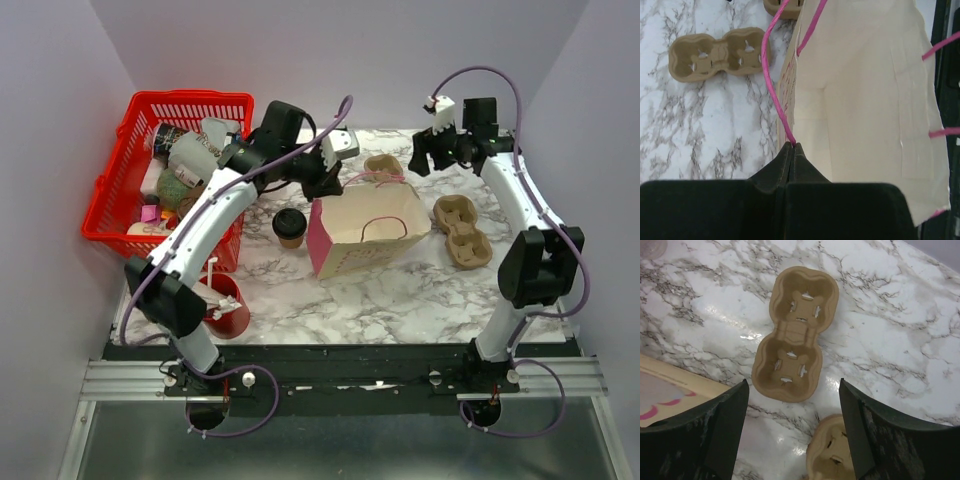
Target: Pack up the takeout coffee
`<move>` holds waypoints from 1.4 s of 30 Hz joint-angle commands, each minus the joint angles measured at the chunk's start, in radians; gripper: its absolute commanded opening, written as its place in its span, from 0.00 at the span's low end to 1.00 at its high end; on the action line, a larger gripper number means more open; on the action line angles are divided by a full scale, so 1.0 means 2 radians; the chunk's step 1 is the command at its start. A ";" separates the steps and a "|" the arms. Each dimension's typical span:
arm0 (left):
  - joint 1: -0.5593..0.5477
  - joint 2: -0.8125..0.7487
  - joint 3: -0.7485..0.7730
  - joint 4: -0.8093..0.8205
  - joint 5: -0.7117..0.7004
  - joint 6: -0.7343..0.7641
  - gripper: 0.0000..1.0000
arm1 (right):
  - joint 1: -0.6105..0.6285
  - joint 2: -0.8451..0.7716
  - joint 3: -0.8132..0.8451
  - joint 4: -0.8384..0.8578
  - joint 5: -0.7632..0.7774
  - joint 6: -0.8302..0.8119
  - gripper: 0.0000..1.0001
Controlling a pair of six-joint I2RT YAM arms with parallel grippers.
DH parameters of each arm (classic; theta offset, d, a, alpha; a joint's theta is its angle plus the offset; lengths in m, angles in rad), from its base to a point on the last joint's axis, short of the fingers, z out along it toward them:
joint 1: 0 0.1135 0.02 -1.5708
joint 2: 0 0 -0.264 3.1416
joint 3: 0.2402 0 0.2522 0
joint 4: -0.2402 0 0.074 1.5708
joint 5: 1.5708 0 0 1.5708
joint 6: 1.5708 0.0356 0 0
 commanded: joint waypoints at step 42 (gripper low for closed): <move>0.118 -0.180 -0.166 -0.065 0.038 -0.053 0.00 | 0.061 0.127 -0.074 -0.036 0.094 -0.084 0.22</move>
